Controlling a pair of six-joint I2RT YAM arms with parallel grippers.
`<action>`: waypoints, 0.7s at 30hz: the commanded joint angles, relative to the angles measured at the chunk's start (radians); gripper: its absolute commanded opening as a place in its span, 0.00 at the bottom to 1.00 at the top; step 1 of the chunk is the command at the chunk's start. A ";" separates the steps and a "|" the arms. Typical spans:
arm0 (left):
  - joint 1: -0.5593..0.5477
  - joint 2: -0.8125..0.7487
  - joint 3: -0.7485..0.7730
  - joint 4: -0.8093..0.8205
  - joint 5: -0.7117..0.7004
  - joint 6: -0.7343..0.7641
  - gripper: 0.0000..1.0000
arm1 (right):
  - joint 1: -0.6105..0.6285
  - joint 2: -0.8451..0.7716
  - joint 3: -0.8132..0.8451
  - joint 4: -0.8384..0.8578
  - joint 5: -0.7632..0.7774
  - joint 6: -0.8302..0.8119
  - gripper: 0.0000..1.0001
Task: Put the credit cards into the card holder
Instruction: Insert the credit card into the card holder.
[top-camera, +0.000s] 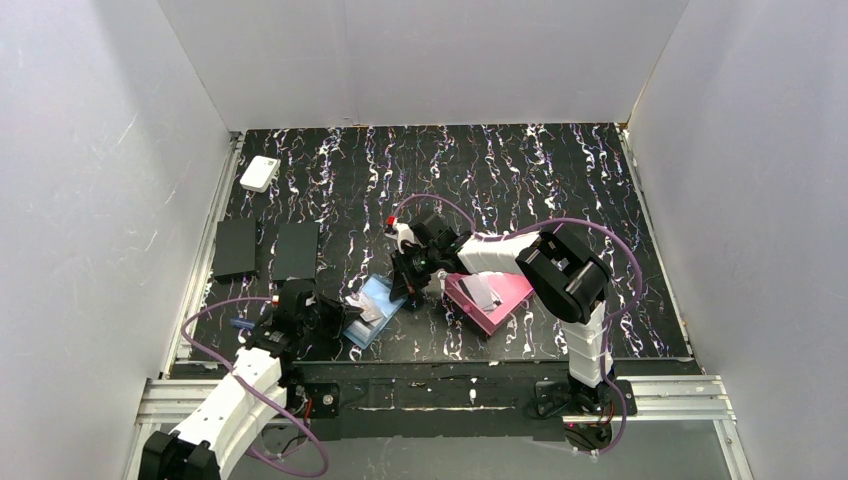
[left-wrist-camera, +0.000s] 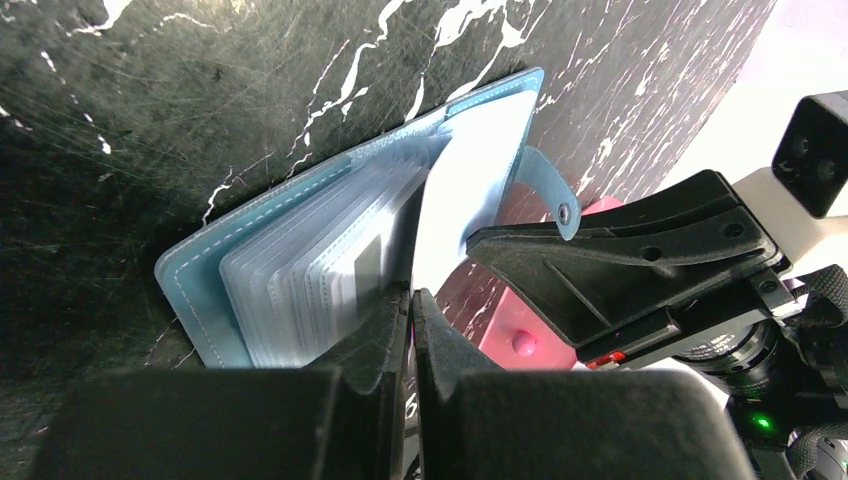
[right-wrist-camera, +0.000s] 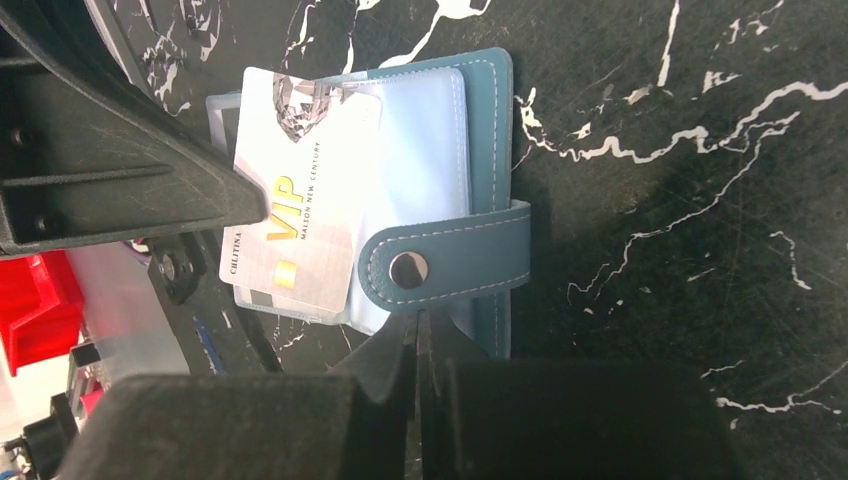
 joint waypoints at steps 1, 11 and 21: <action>-0.028 -0.010 -0.018 -0.033 -0.160 -0.009 0.00 | 0.002 -0.006 -0.025 0.043 0.003 0.032 0.01; -0.122 0.016 -0.039 0.022 -0.245 -0.095 0.00 | 0.002 -0.024 -0.042 0.057 0.008 0.055 0.01; -0.140 0.106 -0.047 0.132 -0.145 -0.133 0.00 | 0.004 -0.034 -0.051 0.057 0.006 0.053 0.01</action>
